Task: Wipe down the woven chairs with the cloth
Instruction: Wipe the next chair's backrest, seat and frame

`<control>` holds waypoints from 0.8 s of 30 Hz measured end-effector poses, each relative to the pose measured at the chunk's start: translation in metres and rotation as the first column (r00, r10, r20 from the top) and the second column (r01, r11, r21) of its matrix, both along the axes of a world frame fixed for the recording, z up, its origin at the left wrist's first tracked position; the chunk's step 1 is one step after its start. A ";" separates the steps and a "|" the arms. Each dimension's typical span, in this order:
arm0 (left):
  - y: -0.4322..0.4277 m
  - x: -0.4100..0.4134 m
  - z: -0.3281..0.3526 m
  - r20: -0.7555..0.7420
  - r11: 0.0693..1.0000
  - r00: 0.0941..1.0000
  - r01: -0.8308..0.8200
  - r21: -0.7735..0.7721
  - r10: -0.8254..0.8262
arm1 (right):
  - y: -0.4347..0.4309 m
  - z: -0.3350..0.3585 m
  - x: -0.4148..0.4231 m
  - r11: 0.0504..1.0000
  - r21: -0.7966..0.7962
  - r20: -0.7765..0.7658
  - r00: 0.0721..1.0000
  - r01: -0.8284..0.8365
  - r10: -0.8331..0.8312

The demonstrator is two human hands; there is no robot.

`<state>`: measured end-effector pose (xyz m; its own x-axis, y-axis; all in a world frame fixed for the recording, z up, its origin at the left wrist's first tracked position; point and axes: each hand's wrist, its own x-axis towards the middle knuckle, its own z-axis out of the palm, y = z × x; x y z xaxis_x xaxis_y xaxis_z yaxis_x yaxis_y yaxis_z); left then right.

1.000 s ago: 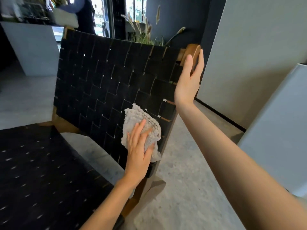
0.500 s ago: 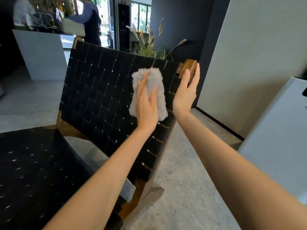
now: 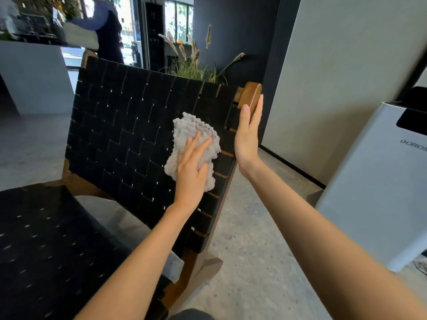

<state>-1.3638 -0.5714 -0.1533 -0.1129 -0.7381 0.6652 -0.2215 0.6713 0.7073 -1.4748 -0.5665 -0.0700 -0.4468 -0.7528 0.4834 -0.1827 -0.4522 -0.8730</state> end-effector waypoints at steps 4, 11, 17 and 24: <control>0.034 0.028 -0.056 0.081 0.996 0.997 0.004 0.094 -0.012 | 0.020 -0.033 0.015 0.998 0.045 -0.053 0.998 -0.040 0.043; 0.073 0.063 -0.115 0.180 0.976 0.984 -0.026 0.217 -0.014 | 0.043 -0.072 0.031 0.991 0.133 -0.161 0.986 -0.013 0.034; 0.068 0.054 -0.074 -0.038 0.967 0.985 -0.158 0.199 0.169 | 0.052 -0.072 0.025 0.988 0.146 -0.187 0.979 -0.055 0.082; 0.009 0.031 0.052 -0.237 0.968 0.939 -0.247 0.044 0.250 | 0.047 -0.036 0.007 0.998 0.035 -0.347 0.937 0.058 -0.042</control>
<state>-1.3327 -0.5621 -0.1012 0.2362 -0.7316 0.6395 -0.2038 0.6062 0.7687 -1.4677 -0.5194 -0.1055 -0.2958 -0.7579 0.5815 -0.4985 -0.3968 -0.7707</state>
